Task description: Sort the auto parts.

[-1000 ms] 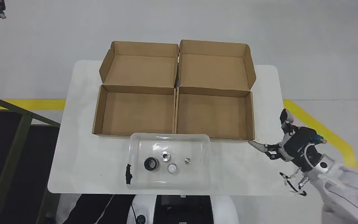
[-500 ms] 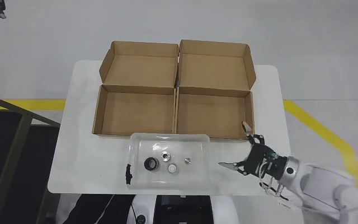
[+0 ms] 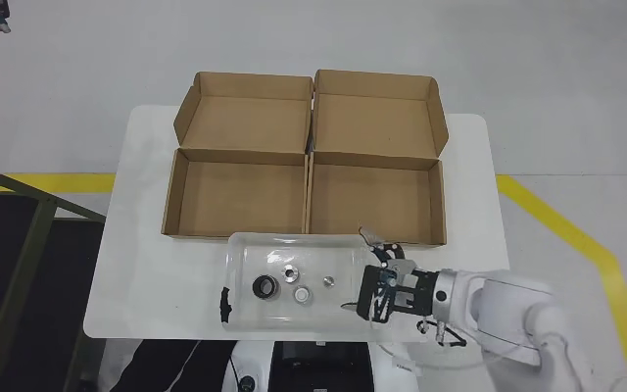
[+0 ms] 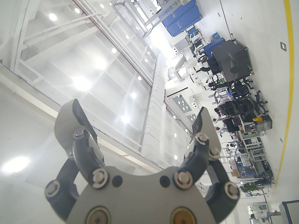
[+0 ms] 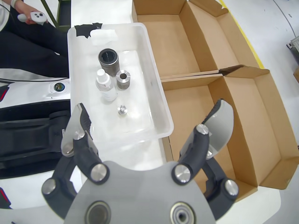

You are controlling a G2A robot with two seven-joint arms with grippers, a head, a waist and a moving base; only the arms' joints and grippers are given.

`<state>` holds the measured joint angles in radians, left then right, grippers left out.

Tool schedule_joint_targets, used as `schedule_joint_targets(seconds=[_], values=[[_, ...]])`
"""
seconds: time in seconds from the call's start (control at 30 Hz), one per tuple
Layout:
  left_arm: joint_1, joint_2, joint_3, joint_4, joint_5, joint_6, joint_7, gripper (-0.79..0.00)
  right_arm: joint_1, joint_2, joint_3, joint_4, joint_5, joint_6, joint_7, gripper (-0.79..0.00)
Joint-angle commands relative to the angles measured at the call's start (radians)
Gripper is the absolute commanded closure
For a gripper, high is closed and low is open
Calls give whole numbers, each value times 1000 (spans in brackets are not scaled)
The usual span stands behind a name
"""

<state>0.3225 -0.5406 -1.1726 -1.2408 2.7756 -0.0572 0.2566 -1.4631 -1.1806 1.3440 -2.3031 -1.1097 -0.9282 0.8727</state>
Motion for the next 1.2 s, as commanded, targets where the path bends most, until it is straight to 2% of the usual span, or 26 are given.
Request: schedule_joint_targets(seconds=[0.0, 0.17, 0.53, 0.8, 1.17], values=[[0, 0, 0, 0, 0, 0, 0, -785, 26, 2, -48, 3, -8, 24, 43, -785], [0, 0, 0, 0, 0, 0, 0, -785, 113, 12, -195, 51, -42, 88, 107, -785], [0, 0, 0, 0, 0, 0, 0, -785, 327, 41, -462, 162, 3, 242, 262, -785], [0, 0, 0, 0, 0, 0, 0, -785, 435, 69, -569, 218, 87, 332, 351, -785], [0, 0, 0, 0, 0, 0, 0, -785, 514, 91, -620, 306, 161, 360, 379, -785]])
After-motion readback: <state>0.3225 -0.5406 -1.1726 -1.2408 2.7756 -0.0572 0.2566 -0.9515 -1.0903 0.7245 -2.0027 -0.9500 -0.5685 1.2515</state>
